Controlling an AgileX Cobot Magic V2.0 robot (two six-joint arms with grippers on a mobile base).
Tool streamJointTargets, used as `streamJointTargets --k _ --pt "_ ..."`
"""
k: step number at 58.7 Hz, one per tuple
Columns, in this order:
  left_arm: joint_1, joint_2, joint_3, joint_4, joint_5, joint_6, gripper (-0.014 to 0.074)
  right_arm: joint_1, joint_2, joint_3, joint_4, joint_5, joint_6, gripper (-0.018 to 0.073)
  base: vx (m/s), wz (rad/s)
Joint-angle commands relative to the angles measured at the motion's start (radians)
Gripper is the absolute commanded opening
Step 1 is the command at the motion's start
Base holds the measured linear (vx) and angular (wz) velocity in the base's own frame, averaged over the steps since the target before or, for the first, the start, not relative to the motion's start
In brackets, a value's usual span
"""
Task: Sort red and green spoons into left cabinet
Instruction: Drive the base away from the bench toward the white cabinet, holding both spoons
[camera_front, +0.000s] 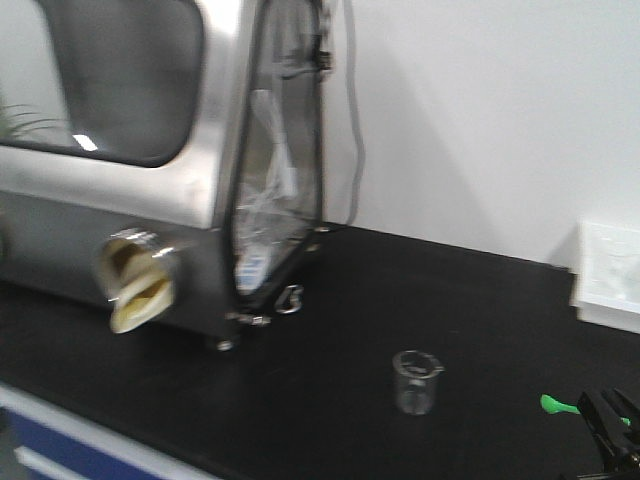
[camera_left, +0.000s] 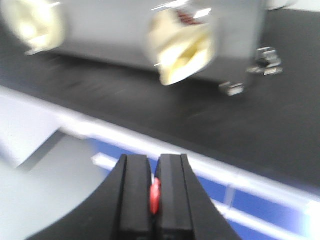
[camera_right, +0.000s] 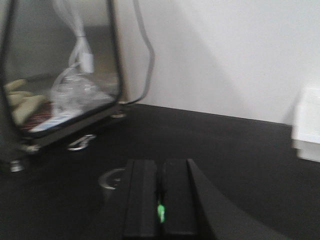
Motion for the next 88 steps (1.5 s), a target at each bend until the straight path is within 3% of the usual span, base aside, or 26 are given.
streamJointTargets --k 1,43,88 --pt "-0.006 -0.001 -0.032 0.009 -0.059 -0.001 -0.0003 -0.001 -0.021 -0.022 -0.002 -0.08 -0.009 -0.0008 -0.15 0.68" --pt "-0.006 -0.002 -0.032 0.009 -0.028 -0.001 -0.0003 -0.001 -0.021 -0.022 -0.002 -0.08 -0.009 -0.0008 -0.05 0.73" --pt "-0.006 -0.002 -0.032 0.009 -0.006 -0.001 -0.0003 -0.001 -0.021 -0.022 -0.002 -0.08 -0.009 -0.0008 0.21 0.54"
